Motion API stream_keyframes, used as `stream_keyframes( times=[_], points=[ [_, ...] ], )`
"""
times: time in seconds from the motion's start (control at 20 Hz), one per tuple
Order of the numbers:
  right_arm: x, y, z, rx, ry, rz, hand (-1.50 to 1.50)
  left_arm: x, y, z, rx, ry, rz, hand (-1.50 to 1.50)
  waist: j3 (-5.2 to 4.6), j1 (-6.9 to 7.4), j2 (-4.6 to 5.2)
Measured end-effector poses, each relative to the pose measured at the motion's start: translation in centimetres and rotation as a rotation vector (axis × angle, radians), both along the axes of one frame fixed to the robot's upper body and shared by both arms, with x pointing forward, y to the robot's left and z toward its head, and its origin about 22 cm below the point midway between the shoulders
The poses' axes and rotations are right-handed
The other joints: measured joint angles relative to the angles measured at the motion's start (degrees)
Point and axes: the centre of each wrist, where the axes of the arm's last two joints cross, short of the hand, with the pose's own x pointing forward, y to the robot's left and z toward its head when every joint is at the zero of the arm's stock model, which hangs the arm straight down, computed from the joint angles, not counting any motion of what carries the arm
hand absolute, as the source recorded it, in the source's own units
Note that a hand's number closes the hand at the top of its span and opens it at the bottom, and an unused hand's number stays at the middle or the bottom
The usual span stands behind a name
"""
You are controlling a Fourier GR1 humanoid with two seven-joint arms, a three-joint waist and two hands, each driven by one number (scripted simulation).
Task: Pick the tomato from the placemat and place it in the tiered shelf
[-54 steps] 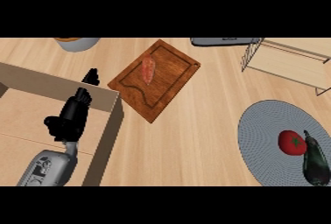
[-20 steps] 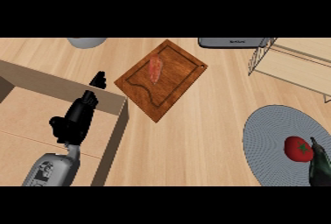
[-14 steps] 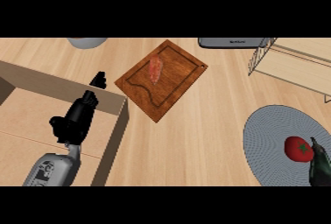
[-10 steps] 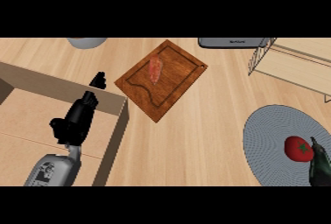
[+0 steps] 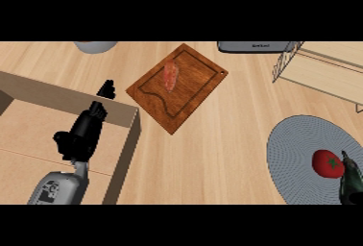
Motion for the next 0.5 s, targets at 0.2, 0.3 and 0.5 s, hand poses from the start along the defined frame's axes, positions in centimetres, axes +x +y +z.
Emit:
stream_keyframes(
  times=[0.2,0.3,0.5],
  points=[
    [0.1,0.5,-0.7,0.002,0.009,-0.006,-1.50,-0.2,-0.2,0.2,0.006,0.006,0.000,0.00,-0.03,0.01,0.03],
    [0.2,0.6,-1.5,0.006,0.013,-0.015,-1.50,-0.2,-0.1,0.2,0.001,0.008,-0.001,0.00,-0.05,-0.01,0.06],
    [0.4,0.7,-1.7,0.002,0.027,-0.023,-1.50,-0.2,-0.1,0.1,0.005,0.011,0.000,0.00,-0.02,-0.03,-0.01]
  ],
)
